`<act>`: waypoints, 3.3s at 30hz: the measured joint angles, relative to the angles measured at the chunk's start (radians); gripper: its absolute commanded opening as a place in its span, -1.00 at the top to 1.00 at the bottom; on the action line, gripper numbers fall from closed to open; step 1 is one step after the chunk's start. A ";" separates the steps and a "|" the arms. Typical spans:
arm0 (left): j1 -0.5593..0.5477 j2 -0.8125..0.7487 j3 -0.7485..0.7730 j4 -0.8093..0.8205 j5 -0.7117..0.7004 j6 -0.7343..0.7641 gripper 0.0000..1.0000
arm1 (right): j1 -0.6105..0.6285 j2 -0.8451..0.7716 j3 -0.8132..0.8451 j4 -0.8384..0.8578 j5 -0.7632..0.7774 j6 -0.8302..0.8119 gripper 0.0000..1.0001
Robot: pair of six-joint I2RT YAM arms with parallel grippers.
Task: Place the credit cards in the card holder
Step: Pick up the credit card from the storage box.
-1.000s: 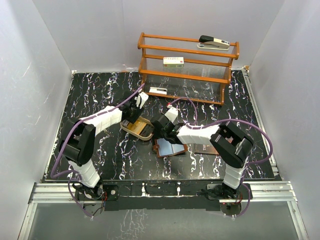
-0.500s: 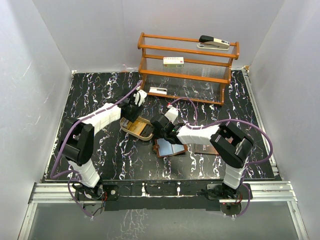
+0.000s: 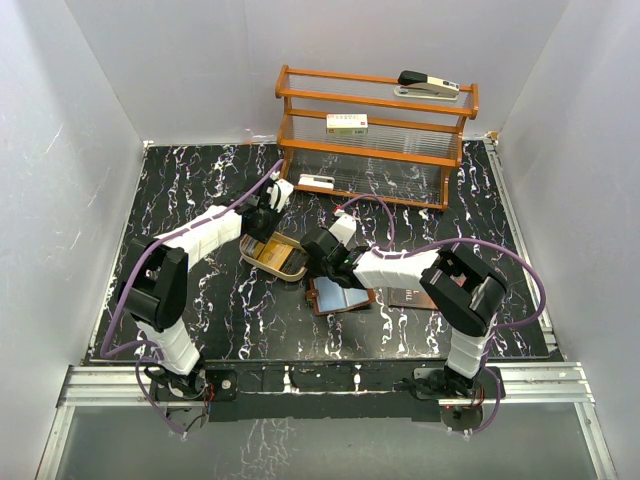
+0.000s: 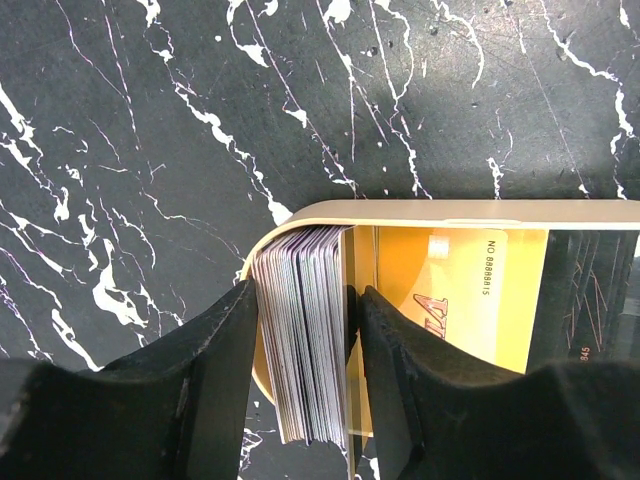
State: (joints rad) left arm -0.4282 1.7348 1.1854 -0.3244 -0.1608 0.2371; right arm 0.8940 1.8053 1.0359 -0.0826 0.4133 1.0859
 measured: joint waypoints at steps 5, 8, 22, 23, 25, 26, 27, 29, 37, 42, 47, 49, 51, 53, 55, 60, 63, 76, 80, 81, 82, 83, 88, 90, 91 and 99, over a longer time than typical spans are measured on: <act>0.000 0.000 0.000 -0.002 -0.005 -0.003 0.03 | 0.000 0.000 0.000 0.000 0.000 -0.003 0.80; 0.000 0.000 0.001 -0.008 -0.020 -0.003 0.00 | 0.000 0.000 0.001 0.000 0.000 -0.004 0.80; -0.031 -0.001 0.006 -0.022 -0.060 -0.022 0.46 | 0.000 0.000 0.002 -0.003 0.000 -0.010 0.80; -0.033 -0.001 0.006 -0.021 -0.062 -0.022 0.51 | 0.000 0.000 0.002 -0.003 0.000 -0.010 0.80; -0.033 -0.001 0.006 -0.021 -0.064 -0.023 0.64 | 0.000 0.000 0.002 -0.003 0.000 -0.010 0.80; -0.034 -0.001 0.006 -0.021 -0.064 -0.023 0.71 | 0.000 0.000 0.002 -0.003 0.000 -0.010 0.80; -0.034 -0.001 0.006 -0.021 -0.064 -0.024 0.78 | 0.000 0.000 0.002 -0.003 0.000 -0.010 0.80; -0.034 -0.001 0.006 -0.022 -0.064 -0.025 0.91 | 0.000 0.000 0.002 -0.003 0.000 -0.010 0.80; -0.045 -0.001 0.034 -0.062 -0.067 -0.035 0.47 | 0.000 0.007 0.023 -0.033 -0.001 -0.011 0.80; -0.053 -0.001 0.047 -0.082 -0.075 -0.037 0.35 | 0.000 0.010 0.031 -0.048 -0.001 -0.010 0.80; -0.056 -0.001 0.047 -0.089 -0.083 -0.037 0.25 | 0.000 0.010 0.031 -0.048 -0.001 -0.010 0.80; -0.056 -0.001 0.047 -0.090 -0.085 -0.037 0.20 | 0.000 0.010 0.031 -0.048 -0.001 -0.010 0.80; -0.057 -0.001 0.047 -0.091 -0.087 -0.037 0.10 | 0.000 0.010 0.031 -0.048 -0.001 -0.010 0.80; -0.058 -0.001 0.047 -0.093 -0.097 -0.033 0.10 | 0.000 0.010 0.031 -0.048 0.000 -0.010 0.80; -0.058 -0.001 0.047 -0.090 -0.108 -0.032 0.09 | 0.000 0.010 0.032 -0.047 -0.001 -0.010 0.80; -0.058 -0.001 0.047 -0.089 -0.113 -0.033 0.45 | 0.000 0.010 0.032 -0.048 -0.001 -0.010 0.80; -0.063 -0.001 0.047 -0.087 -0.112 -0.033 0.58 | 0.000 0.010 0.032 -0.048 -0.001 -0.010 0.80; -0.072 -0.015 0.052 -0.098 -0.090 -0.058 1.00 | -0.002 0.012 0.042 -0.060 -0.013 -0.010 0.79; -0.072 -0.015 0.099 -0.134 -0.092 -0.059 1.00 | -0.007 0.024 0.068 -0.080 -0.038 -0.006 0.76; -0.072 -0.015 0.113 -0.142 -0.094 -0.059 1.00 | -0.008 0.029 0.075 -0.083 -0.045 -0.004 0.74; -0.072 -0.015 0.125 -0.148 -0.098 -0.060 1.00 | -0.008 0.034 0.082 -0.085 -0.052 -0.003 0.71; -0.072 -0.015 0.136 -0.153 -0.103 -0.060 1.00 | -0.009 0.037 0.087 -0.087 -0.058 -0.002 0.68; -0.071 -0.015 0.183 -0.194 -0.122 -0.071 1.00 | -0.009 0.040 0.096 -0.109 -0.077 -0.008 0.41; -0.069 -0.016 0.195 -0.210 -0.131 -0.079 1.00 | -0.011 0.035 0.096 -0.121 -0.081 -0.027 0.32; -0.068 -0.016 0.199 -0.218 -0.135 -0.088 1.00 | -0.013 0.030 0.096 -0.127 -0.084 -0.040 0.28; -0.063 -0.043 0.240 -0.269 -0.073 -0.189 1.00 | -0.043 -0.196 0.050 -0.162 -0.129 -0.246 0.17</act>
State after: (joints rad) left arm -0.4915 1.6917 1.4254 -0.5934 -0.2337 0.0479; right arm 0.8505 1.6096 1.0863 -0.2443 0.2840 0.8402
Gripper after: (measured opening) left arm 0.009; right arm 0.414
